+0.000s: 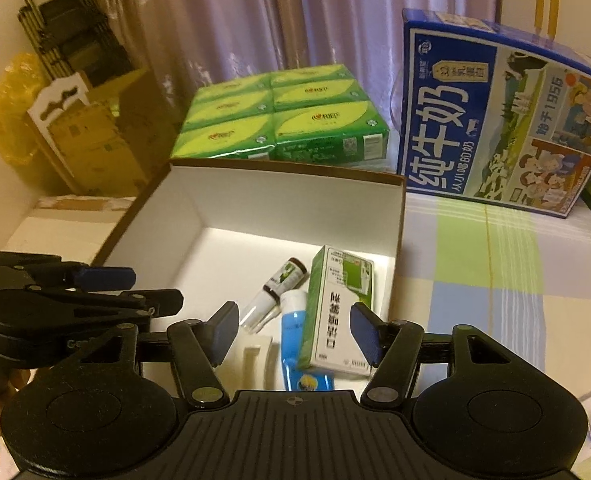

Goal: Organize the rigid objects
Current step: 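Withdraw both tools from the shoebox toward the remaining items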

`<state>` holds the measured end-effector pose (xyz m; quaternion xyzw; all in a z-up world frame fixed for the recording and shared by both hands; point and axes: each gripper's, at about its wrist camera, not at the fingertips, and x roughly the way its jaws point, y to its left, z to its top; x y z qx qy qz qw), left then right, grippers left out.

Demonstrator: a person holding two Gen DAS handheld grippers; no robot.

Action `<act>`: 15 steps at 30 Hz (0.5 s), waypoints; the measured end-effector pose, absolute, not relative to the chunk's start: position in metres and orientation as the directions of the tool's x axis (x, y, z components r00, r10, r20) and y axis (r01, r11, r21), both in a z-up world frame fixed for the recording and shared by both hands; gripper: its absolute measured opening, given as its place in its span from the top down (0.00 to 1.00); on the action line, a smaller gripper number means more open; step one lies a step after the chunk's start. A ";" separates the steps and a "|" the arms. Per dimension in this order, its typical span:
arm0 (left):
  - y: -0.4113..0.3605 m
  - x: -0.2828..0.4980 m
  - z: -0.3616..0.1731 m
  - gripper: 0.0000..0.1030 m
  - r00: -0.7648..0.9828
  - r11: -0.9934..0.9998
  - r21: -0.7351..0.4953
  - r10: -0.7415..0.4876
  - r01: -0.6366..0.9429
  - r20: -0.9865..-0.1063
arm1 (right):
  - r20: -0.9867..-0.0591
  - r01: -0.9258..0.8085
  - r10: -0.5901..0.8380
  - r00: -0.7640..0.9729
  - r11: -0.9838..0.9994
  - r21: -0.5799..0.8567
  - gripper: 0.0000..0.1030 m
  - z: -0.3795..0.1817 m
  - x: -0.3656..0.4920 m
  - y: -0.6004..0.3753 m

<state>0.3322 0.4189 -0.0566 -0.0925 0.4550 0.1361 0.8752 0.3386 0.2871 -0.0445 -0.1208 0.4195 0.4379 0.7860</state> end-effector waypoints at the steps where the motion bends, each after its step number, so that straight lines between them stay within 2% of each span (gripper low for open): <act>1: 0.417 0.327 -0.053 0.56 0.552 0.944 -0.039 0.157 -0.327 -0.819 | -0.760 -0.791 0.595 0.260 0.583 0.185 0.43 -0.042 0.336 0.281; 15: 0.367 0.255 0.001 0.56 0.621 0.943 -0.021 0.202 -0.333 -0.757 | -0.696 -0.836 0.676 0.242 0.509 0.204 0.43 -0.010 0.284 0.206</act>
